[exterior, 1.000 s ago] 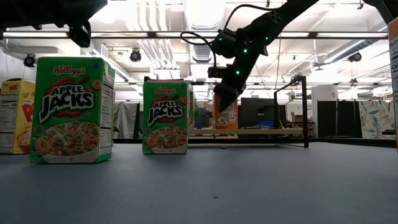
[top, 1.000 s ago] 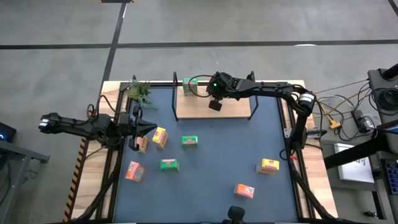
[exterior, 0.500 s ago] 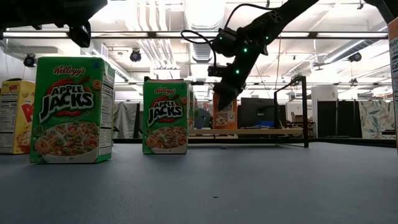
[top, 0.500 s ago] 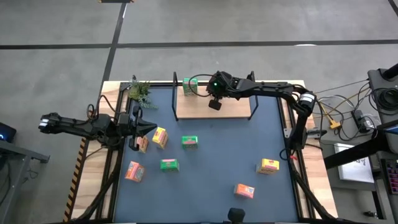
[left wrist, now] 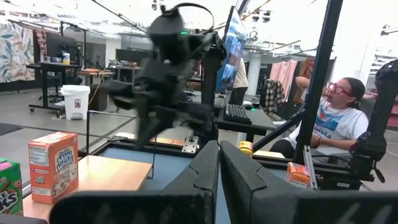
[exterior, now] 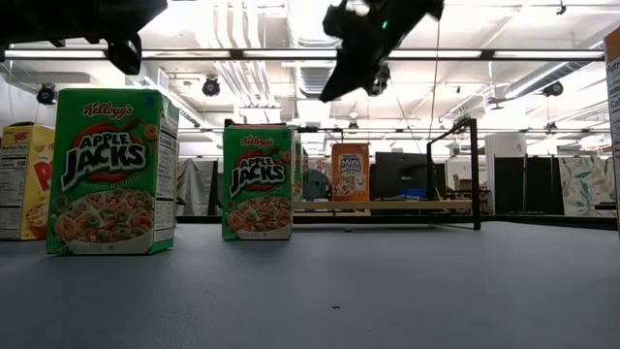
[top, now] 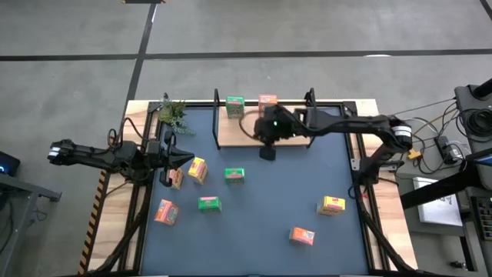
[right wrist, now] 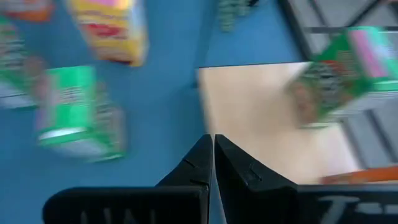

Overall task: Stack cereal on shelf
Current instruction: Stack the right yellow cereal box on the shelf

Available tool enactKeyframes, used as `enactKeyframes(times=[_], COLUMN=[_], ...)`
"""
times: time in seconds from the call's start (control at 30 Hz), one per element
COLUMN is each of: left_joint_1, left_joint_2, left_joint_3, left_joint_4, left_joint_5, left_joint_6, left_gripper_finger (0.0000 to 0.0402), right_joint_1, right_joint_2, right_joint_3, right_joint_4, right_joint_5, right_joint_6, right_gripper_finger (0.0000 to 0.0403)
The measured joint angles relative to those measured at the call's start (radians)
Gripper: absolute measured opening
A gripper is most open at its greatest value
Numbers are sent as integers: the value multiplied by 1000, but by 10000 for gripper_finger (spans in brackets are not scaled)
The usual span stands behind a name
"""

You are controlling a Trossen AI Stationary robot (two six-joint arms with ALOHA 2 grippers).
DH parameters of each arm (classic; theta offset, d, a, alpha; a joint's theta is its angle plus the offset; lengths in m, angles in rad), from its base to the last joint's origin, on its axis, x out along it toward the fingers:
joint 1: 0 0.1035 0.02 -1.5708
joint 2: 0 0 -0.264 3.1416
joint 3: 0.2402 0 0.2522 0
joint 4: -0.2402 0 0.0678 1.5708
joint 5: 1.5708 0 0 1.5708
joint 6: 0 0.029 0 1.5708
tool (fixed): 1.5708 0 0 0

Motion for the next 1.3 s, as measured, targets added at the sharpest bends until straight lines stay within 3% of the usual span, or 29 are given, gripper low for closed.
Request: enactKeyframes(times=[0.17,0.3,0.47,0.73,0.97,1.1,1.3], left_joint_1=[0,0,0,0,0,0,0], left_joint_2=[1,2,3,5,6,6,7], left_joint_3=[0,0,0,0,0,0,0], left_joint_4=[-2,-2,-2,1,0,1,1], left_joint_5=[0,0,0,-7,-9,-36,-117], left_joint_6=[0,0,0,0,0,-3,-45], left_gripper_finger=[0,0,0,0,0,0,0], right_joint_1=[106,191,335,605,756,826,877], right_joint_2=[-50,-87,-163,-396,-507,-505,-464], right_joint_3=[9,28,17,-147,-275,-310,-326], right_joint_4=[-204,-475,-789,-732,-683,-673,-673], right_joint_5=[-104,-203,-152,73,83,62,64], right_joint_6=[170,329,483,758,1010,1047,1047], right_gripper_finger=[9,9,9,9,17,54,145])
